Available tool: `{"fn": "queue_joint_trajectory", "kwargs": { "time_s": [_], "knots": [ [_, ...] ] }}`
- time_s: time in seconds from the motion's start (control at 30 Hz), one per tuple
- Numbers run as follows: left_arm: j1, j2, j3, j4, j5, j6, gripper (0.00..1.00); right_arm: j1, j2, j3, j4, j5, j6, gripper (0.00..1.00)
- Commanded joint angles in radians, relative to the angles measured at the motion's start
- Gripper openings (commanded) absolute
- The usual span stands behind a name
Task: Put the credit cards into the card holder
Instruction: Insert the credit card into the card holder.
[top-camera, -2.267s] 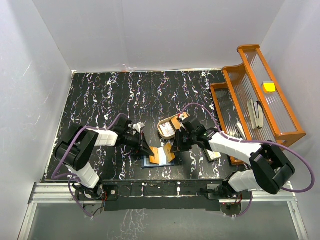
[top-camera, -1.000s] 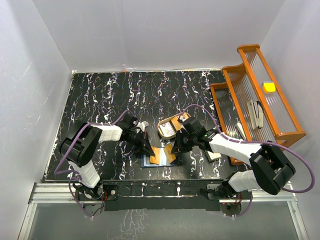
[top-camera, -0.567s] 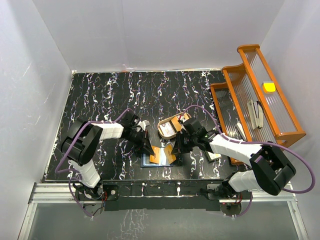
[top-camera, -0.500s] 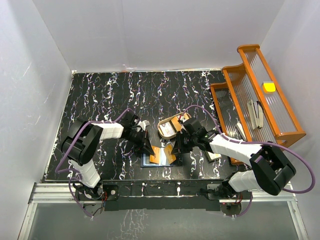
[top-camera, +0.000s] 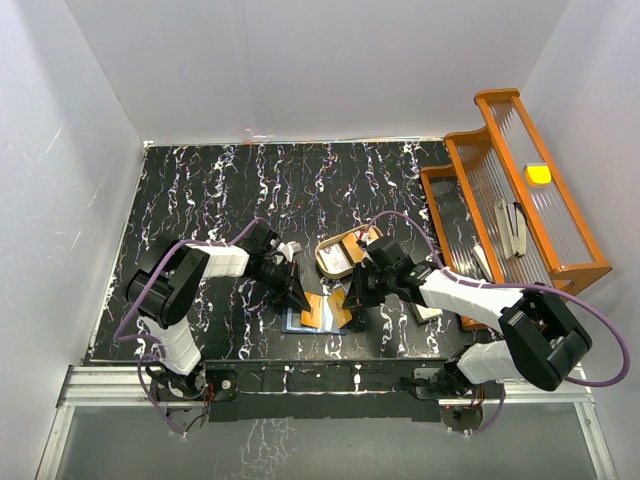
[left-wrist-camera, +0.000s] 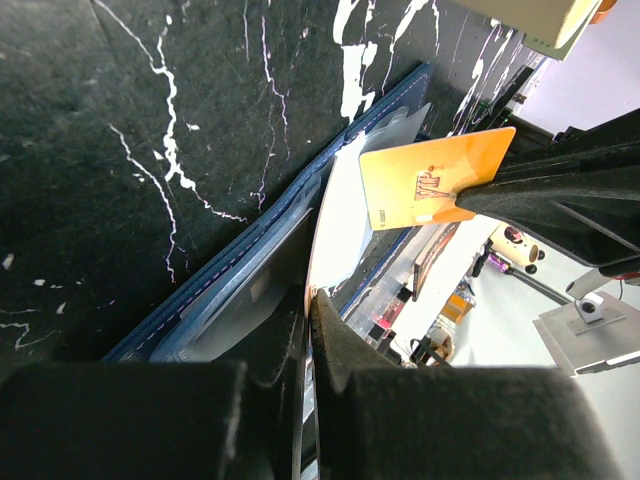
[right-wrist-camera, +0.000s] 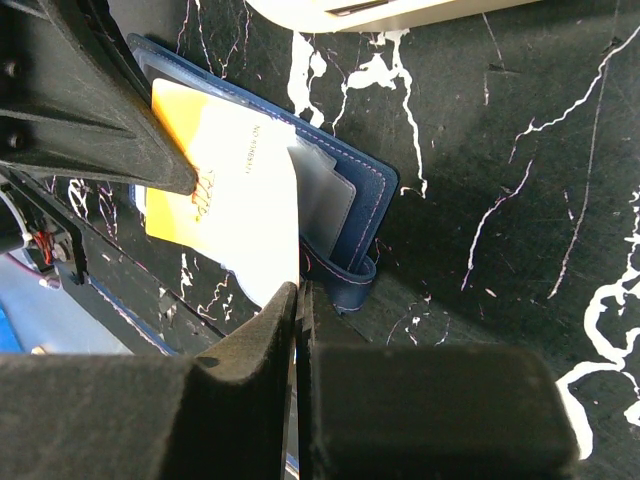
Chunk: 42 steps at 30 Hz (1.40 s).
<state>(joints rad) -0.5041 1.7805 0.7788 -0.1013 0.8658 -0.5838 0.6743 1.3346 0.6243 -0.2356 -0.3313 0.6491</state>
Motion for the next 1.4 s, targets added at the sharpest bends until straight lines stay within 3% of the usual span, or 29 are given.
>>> {"fn": "queue_joint_trajectory", "kwargs": {
  "time_s": [0.0,0.57,0.8,1.37],
  "knots": [
    [-0.014,0.001,-0.013,-0.039,-0.024,0.016,0.00,0.006,-0.004,0.001,0.016,0.036,-0.011,0.00],
    [-0.018,-0.001,-0.052,0.061,0.002,-0.056,0.00,0.007,-0.005,0.014,-0.010,0.063,-0.014,0.00],
    [-0.019,-0.009,-0.054,0.089,-0.026,-0.083,0.00,0.008,-0.054,0.091,-0.085,0.085,-0.010,0.00],
    [-0.021,-0.055,-0.104,0.126,-0.008,-0.187,0.00,0.008,-0.056,0.002,-0.071,0.112,0.009,0.00]
  ]
}}
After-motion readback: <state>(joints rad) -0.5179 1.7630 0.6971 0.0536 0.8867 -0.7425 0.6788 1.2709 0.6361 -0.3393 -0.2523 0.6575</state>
